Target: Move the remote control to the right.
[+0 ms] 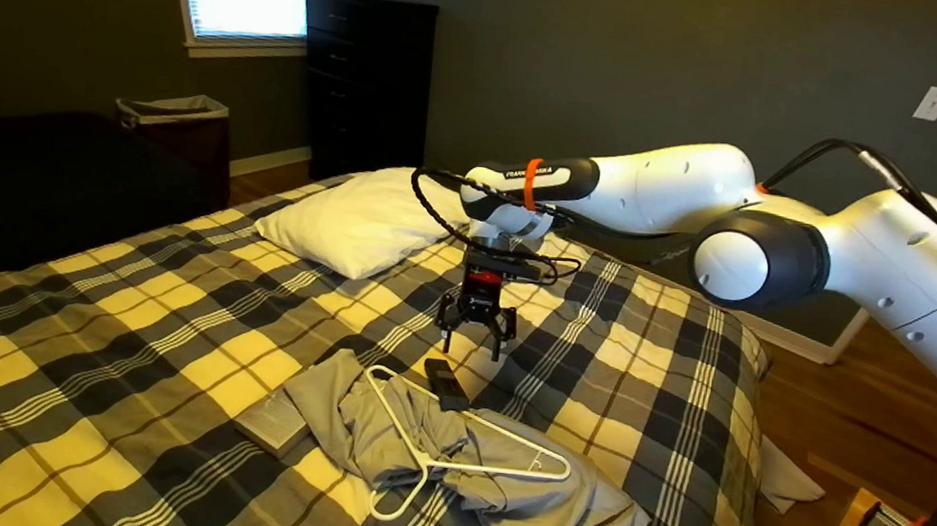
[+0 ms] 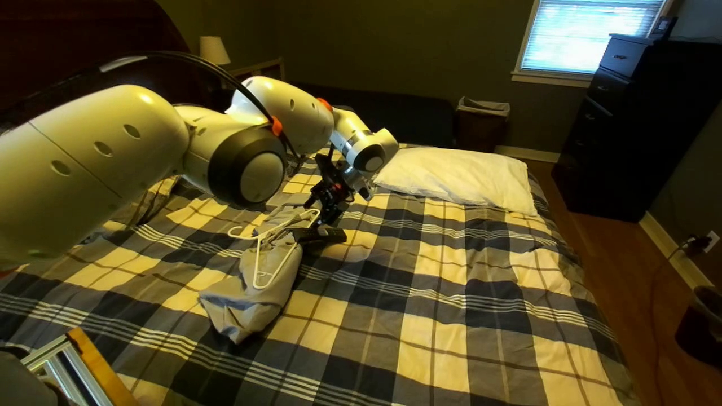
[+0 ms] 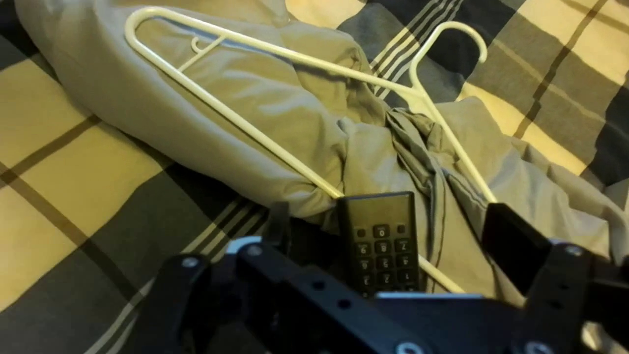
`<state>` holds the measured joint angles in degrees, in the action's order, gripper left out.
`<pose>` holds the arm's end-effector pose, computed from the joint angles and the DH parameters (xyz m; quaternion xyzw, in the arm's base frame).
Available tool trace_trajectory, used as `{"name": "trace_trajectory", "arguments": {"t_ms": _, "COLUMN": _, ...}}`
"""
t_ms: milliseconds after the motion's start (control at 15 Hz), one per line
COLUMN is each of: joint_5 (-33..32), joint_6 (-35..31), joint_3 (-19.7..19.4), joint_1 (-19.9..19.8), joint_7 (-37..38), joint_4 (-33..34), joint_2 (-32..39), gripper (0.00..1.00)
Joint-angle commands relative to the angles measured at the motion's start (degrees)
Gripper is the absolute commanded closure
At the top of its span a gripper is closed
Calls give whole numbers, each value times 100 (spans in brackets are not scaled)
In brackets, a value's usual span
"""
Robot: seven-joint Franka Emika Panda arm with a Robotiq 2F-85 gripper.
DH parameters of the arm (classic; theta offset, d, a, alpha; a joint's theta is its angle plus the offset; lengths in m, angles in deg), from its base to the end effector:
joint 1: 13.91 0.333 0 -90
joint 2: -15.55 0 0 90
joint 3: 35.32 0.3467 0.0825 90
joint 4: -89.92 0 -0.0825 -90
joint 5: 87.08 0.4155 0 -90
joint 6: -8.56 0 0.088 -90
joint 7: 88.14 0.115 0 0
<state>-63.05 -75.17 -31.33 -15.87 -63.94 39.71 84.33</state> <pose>0.7679 0.0574 0.1214 -0.8970 0.2286 0.3388 0.1683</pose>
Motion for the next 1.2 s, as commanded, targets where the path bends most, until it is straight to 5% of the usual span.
{"name": "trace_trajectory", "arguments": {"t_ms": 0, "joint_5": -274, "joint_6": 734, "joint_3": -105, "joint_1": 61, "joint_7": 352, "joint_4": 1345, "joint_2": 891, "gripper": 0}}
{"name": "trace_trajectory", "arguments": {"t_ms": 400, "joint_5": -853, "joint_6": 855, "joint_3": -149, "joint_1": 56, "joint_7": -96, "joint_4": 1953, "joint_2": 1422, "gripper": 0}}
{"name": "trace_trajectory", "arguments": {"t_ms": 467, "joint_5": -734, "joint_6": 688, "joint_3": -153, "joint_1": 25, "joint_7": 16, "joint_4": 1430, "joint_2": 1130, "gripper": 0}}
{"name": "trace_trajectory", "arguments": {"t_ms": 667, "joint_5": -767, "joint_6": 688, "joint_3": -152, "joint_1": 32, "joint_7": -54, "joint_4": 1600, "joint_2": 1234, "gripper": 0}}
{"name": "trace_trajectory", "arguments": {"t_ms": 1133, "joint_5": -779, "joint_6": -712, "joint_3": -175, "joint_1": 291, "joint_7": 158, "joint_4": 1776, "joint_2": 1363, "gripper": 0}}
